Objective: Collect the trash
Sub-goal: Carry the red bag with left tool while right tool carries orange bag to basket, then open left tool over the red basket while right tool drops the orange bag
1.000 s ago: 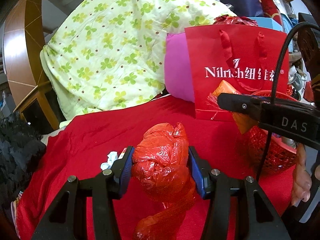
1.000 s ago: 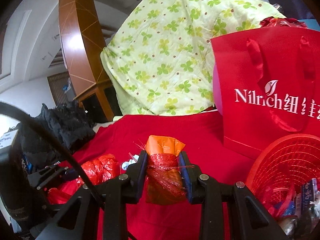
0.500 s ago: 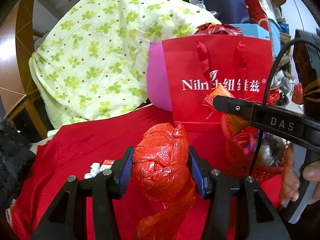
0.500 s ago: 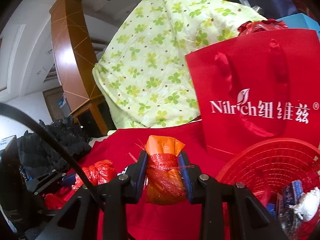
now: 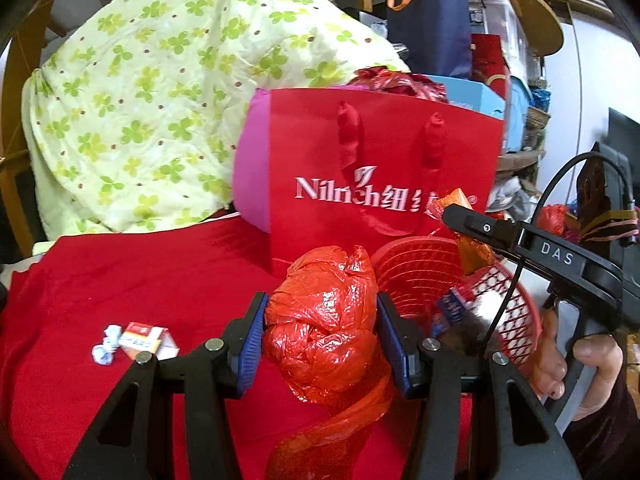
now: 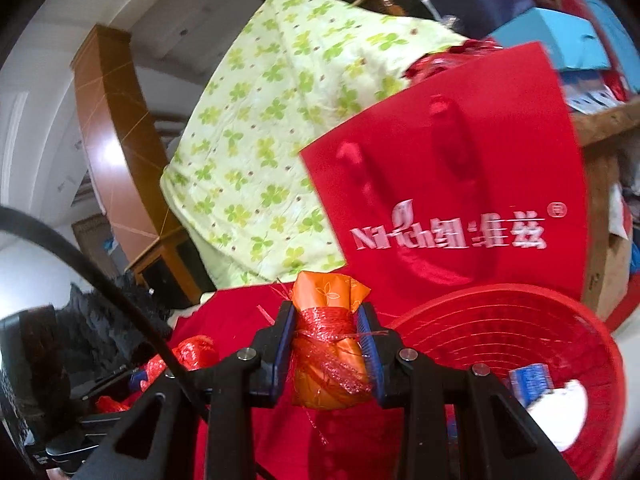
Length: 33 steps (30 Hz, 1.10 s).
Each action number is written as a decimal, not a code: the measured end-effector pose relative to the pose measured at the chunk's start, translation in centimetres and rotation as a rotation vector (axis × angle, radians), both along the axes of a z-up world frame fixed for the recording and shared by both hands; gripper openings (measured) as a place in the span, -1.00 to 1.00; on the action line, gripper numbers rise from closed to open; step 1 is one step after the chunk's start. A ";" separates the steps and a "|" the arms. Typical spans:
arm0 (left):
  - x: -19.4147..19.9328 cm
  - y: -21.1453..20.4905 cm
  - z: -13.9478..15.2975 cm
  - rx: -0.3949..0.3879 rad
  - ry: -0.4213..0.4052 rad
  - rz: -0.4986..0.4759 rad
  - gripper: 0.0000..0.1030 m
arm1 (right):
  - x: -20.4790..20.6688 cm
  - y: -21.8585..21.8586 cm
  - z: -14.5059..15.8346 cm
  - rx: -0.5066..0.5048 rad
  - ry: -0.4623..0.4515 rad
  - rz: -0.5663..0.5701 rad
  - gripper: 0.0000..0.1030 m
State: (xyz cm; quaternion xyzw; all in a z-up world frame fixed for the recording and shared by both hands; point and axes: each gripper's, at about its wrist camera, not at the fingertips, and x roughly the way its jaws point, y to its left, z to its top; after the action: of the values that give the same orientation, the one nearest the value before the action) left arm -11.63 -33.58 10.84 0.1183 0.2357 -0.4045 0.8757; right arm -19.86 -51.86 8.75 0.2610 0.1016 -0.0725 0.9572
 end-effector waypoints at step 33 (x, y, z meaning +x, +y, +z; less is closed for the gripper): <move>-4.0 -9.5 -3.5 0.042 0.110 -0.209 0.30 | -5.5 -8.2 -3.2 0.209 0.009 -0.098 -0.24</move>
State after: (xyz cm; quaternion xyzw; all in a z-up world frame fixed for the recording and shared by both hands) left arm -15.60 -43.08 7.32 0.1382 0.2782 -0.4943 0.8119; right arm -25.40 -60.06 5.58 0.3636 0.0999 -0.1095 0.9197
